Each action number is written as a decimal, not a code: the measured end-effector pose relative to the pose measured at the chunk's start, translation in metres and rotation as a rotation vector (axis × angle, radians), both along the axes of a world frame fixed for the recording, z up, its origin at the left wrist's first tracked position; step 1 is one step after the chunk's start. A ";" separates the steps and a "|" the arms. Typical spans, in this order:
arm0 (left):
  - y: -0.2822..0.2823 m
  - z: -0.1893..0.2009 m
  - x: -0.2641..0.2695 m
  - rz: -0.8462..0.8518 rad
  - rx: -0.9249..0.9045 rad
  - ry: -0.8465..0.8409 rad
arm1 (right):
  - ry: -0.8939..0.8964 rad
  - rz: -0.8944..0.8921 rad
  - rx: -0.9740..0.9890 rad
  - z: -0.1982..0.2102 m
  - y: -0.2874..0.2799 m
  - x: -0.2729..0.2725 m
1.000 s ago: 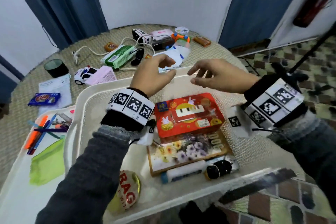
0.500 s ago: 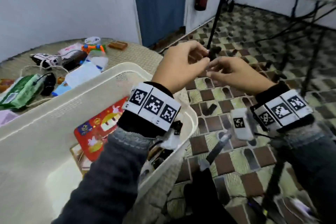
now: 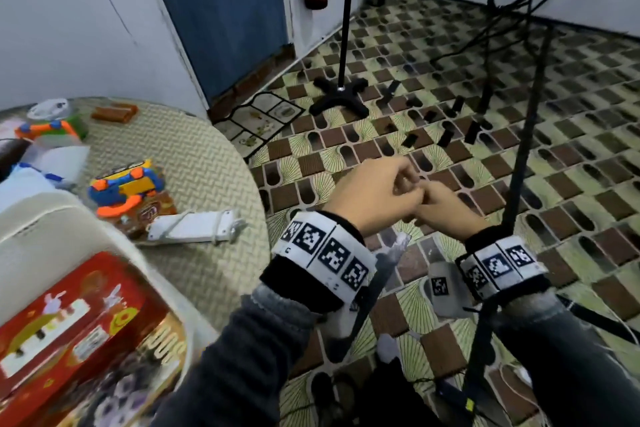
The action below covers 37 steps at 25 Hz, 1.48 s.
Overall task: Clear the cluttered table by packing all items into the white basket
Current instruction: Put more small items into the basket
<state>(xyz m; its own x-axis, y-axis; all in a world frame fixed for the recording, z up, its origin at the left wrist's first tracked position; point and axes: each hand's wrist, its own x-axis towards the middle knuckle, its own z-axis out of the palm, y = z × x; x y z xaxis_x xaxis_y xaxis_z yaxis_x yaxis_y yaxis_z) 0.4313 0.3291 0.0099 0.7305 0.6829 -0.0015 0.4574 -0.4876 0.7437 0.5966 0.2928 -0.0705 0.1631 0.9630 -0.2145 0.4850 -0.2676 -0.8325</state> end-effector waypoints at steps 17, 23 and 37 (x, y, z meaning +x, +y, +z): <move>0.133 -0.123 0.015 0.536 -0.333 0.020 | -0.038 0.277 -0.221 -0.057 0.148 0.123; 0.226 -0.133 -0.018 0.664 -0.281 -0.016 | -0.026 0.385 -0.236 -0.070 0.274 0.087; 0.439 -0.136 -0.042 0.769 -0.289 -0.073 | -0.082 0.615 -0.268 -0.081 0.516 0.033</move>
<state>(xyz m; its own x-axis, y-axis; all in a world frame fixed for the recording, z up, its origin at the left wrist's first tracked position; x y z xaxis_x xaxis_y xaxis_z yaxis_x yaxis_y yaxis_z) 0.3891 0.7680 -0.1264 0.0640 0.9724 -0.2244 0.5313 0.1571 0.8325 0.6298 0.8086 -0.1519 -0.3721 0.8009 -0.4691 0.6737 -0.1145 -0.7300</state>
